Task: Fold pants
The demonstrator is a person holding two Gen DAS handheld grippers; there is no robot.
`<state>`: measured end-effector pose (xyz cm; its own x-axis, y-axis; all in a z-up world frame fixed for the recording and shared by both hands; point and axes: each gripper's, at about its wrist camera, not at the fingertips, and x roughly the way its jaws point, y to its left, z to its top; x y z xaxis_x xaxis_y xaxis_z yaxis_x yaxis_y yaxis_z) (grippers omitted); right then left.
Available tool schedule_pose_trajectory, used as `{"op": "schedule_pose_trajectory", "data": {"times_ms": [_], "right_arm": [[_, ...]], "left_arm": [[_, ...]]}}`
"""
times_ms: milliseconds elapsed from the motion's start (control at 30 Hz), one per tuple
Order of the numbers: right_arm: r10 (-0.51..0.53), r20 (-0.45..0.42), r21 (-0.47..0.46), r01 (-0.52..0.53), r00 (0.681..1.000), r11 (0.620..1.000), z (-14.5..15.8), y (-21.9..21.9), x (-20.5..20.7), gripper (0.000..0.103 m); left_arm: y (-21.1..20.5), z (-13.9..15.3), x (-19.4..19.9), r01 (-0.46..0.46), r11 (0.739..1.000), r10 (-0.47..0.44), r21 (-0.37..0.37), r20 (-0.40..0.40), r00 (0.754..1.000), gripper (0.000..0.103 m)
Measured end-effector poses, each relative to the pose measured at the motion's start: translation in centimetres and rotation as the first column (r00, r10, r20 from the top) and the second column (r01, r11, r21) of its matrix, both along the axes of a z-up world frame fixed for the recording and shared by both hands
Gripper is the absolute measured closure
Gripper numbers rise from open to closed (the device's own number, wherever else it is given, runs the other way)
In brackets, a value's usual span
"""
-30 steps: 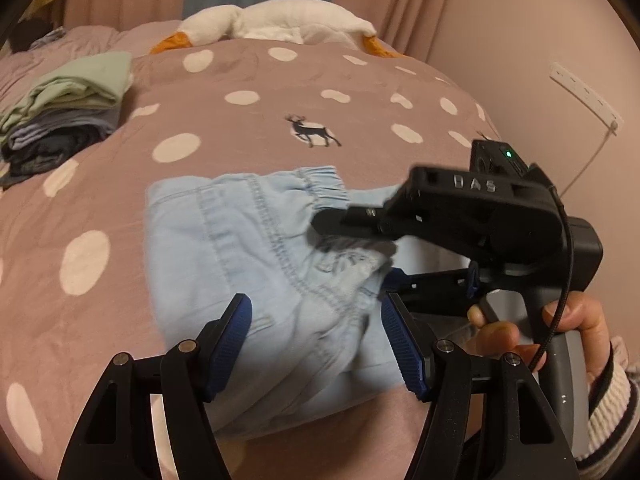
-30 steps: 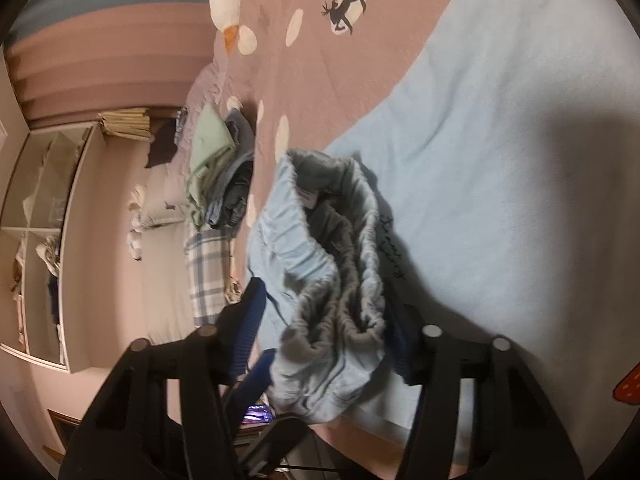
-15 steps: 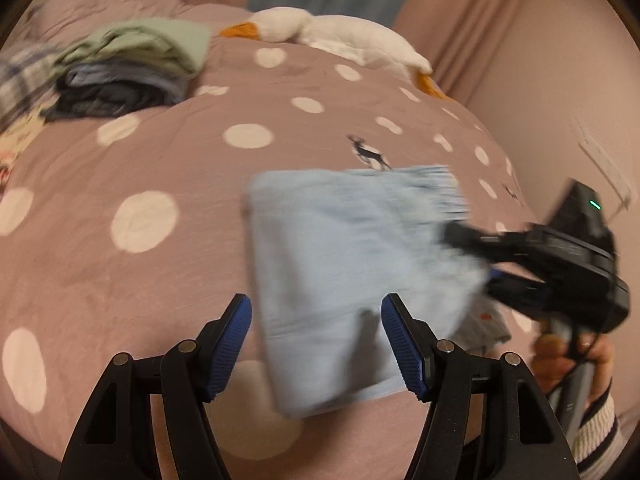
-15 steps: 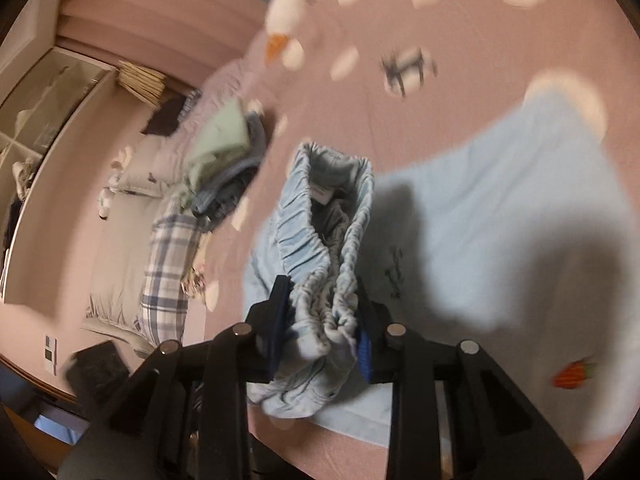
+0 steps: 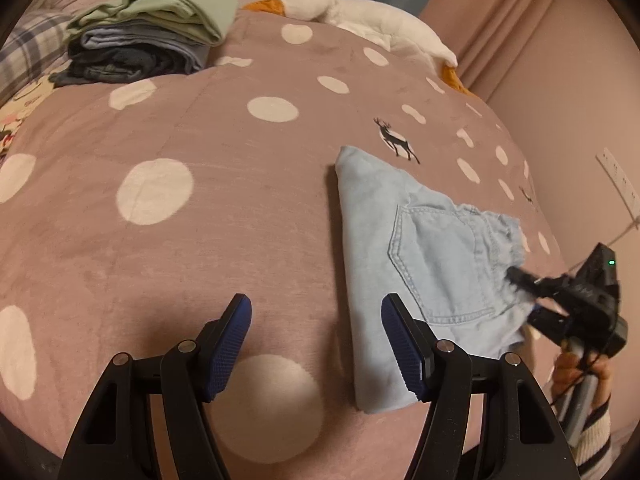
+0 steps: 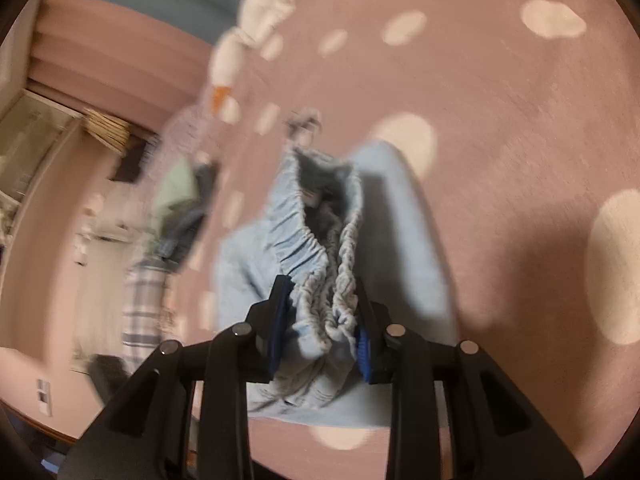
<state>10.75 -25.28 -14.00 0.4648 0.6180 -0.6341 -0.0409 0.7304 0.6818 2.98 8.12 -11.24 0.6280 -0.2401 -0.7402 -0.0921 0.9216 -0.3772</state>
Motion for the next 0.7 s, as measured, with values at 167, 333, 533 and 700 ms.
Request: {"op": "schedule_pose_trajectory", "data": {"times_ms": [167, 333, 533, 700], "right_arm": [[-0.008, 0.023, -0.086, 0.01, 1.0, 0.996, -0.6, 0.4, -0.1, 0.071], [-0.008, 0.088, -0.243, 0.029, 0.996, 0.97, 1.4, 1.1, -0.4, 0.048], [0.044, 0.315, -0.487, 0.122, 0.948, 0.865, 5.4, 2.6, -2.4, 0.048], [0.28, 0.325, -0.422, -0.126, 0.903, 0.898, 5.3, 6.3, -3.2, 0.062]], "left_arm": [[-0.3, 0.0, 0.4, 0.015, 1.0, -0.015, 0.019, -0.004, 1.0, 0.036], [0.0, 0.3, 1.3, 0.014, 0.999, -0.015, 0.039, 0.011, 1.0, 0.036], [0.1, 1.1, 3.1, 0.021, 0.999, -0.022, 0.033, 0.044, 0.999, 0.036], [-0.2, 1.6, 5.8, 0.056, 0.998, -0.057, 0.01, 0.068, 0.996, 0.036]]}}
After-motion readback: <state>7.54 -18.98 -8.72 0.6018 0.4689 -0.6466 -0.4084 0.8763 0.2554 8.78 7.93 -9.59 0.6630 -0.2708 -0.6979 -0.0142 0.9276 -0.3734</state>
